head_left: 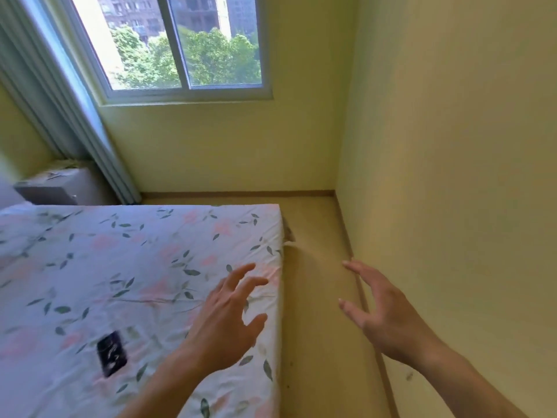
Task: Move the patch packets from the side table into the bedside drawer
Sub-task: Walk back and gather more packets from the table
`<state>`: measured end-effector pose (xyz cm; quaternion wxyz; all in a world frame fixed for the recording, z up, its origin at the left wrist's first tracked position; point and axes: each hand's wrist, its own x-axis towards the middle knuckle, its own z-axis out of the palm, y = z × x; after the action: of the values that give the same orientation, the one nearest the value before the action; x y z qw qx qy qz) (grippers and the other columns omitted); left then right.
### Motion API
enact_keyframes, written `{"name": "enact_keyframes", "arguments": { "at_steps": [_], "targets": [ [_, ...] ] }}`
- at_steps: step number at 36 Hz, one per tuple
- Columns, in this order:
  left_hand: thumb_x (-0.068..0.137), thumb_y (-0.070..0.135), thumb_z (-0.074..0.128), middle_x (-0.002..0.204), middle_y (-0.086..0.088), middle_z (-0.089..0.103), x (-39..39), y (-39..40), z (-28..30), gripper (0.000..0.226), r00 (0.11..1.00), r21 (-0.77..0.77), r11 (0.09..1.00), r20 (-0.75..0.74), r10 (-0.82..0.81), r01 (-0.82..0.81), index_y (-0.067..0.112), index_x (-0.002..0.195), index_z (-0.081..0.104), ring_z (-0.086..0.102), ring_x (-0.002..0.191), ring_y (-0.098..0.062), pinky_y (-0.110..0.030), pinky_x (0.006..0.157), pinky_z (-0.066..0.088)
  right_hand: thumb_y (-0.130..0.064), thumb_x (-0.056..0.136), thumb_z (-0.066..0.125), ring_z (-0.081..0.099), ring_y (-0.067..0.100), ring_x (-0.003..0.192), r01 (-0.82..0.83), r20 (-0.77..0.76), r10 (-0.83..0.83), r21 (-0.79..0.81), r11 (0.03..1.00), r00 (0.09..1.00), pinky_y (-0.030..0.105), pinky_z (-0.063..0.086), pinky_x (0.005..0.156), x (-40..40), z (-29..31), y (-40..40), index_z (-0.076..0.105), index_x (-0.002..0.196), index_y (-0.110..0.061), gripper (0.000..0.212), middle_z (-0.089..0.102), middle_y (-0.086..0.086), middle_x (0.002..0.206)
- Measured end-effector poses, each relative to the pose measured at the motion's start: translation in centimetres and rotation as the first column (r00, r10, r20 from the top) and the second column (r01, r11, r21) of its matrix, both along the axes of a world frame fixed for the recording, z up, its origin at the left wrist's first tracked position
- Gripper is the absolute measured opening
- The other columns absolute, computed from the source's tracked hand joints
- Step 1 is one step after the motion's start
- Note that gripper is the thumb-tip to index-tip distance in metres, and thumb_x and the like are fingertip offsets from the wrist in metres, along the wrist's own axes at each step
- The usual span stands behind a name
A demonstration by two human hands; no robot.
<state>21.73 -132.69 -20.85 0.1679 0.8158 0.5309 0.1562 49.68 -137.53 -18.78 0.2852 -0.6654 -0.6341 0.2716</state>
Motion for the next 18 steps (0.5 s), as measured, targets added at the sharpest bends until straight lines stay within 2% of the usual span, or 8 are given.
{"name": "enact_keyframes", "arguments": {
  "at_steps": [5, 10, 13, 15, 17, 18],
  "targets": [
    [0.090, 0.046, 0.066, 0.160, 0.022, 0.018, -1.4, 2.5, 0.6, 0.052, 0.981, 0.010, 0.981, -0.005, 0.192, -0.192, 0.047, 0.136, 0.041, 0.031, 0.144, -0.010, -0.033, 0.119, 0.027, -0.040, 0.088, 0.071, 0.033, 0.004, 0.142, -0.184, -0.048, 0.184, 0.022, 0.983, 0.982, 0.038, 0.032, 0.119, -1.5, -0.4, 9.3, 0.041, 0.147, -0.037, 0.066, 0.037, -0.016, 0.154],
    [0.087, 0.048, 0.067, 0.158, 0.024, 0.021, -2.8, 8.1, 0.2, 0.054, 0.942, 0.005, 0.942, -0.011, 0.335, -0.335, 0.049, 0.134, 0.042, 0.035, 0.142, -0.010, -0.038, 0.118, 0.034, -0.045, 0.087, 0.070, 0.034, -0.006, 0.136, -0.302, -0.076, 0.303, 0.035, 0.953, 0.950, 0.030, 0.032, 0.116, -1.4, -0.6, 17.6, 0.039, 0.145, -0.045, 0.066, 0.038, -0.028, 0.148],
    [0.086, 0.046, 0.070, 0.157, 0.022, 0.025, -2.2, 13.4, 0.2, 0.055, 0.926, 0.010, 0.926, -0.001, 0.377, -0.377, 0.047, 0.135, 0.043, 0.041, 0.133, -0.005, -0.039, 0.116, 0.037, -0.043, 0.087, 0.071, 0.030, -0.006, 0.140, -0.330, -0.080, 0.331, 0.024, 0.944, 0.940, 0.030, 0.028, 0.118, 0.3, -0.7, 23.3, 0.038, 0.146, -0.044, 0.067, 0.035, -0.024, 0.153],
    [0.086, 0.044, 0.071, 0.156, 0.021, 0.026, -1.4, 17.7, 0.3, 0.055, 0.917, 0.002, 0.917, 0.016, 0.399, -0.399, 0.045, 0.135, 0.045, 0.041, 0.129, -0.002, -0.036, 0.116, 0.036, -0.039, 0.088, 0.071, 0.031, -0.015, 0.133, -0.335, -0.067, 0.336, 0.029, 0.942, 0.939, 0.018, 0.026, 0.113, 1.4, -0.2, 27.4, 0.038, 0.147, -0.041, 0.068, 0.034, -0.023, 0.153],
    [0.086, 0.044, 0.070, 0.157, 0.021, 0.026, -0.2, 22.5, 0.5, 0.056, 0.917, 0.005, 0.917, 0.026, 0.398, -0.398, 0.044, 0.136, 0.045, 0.039, 0.138, -0.008, -0.036, 0.117, 0.035, -0.032, 0.089, 0.072, 0.035, -0.032, 0.114, -0.324, -0.075, 0.326, 0.032, 0.945, 0.942, -0.003, 0.028, 0.095, 2.6, 0.6, 31.7, 0.040, 0.148, -0.033, 0.067, 0.036, -0.022, 0.149],
    [0.086, 0.044, 0.070, 0.157, 0.021, 0.026, 0.5, 24.9, 0.8, 0.056, 0.920, 0.010, 0.921, 0.034, 0.389, -0.390, 0.044, 0.136, 0.046, 0.037, 0.140, -0.010, -0.037, 0.117, 0.035, -0.027, 0.090, 0.072, 0.035, -0.037, 0.106, -0.318, -0.090, 0.319, 0.028, 0.948, 0.943, -0.009, 0.029, 0.085, 3.3, 0.8, 33.8, 0.041, 0.149, -0.028, 0.067, 0.036, -0.021, 0.146]
  ]
}}
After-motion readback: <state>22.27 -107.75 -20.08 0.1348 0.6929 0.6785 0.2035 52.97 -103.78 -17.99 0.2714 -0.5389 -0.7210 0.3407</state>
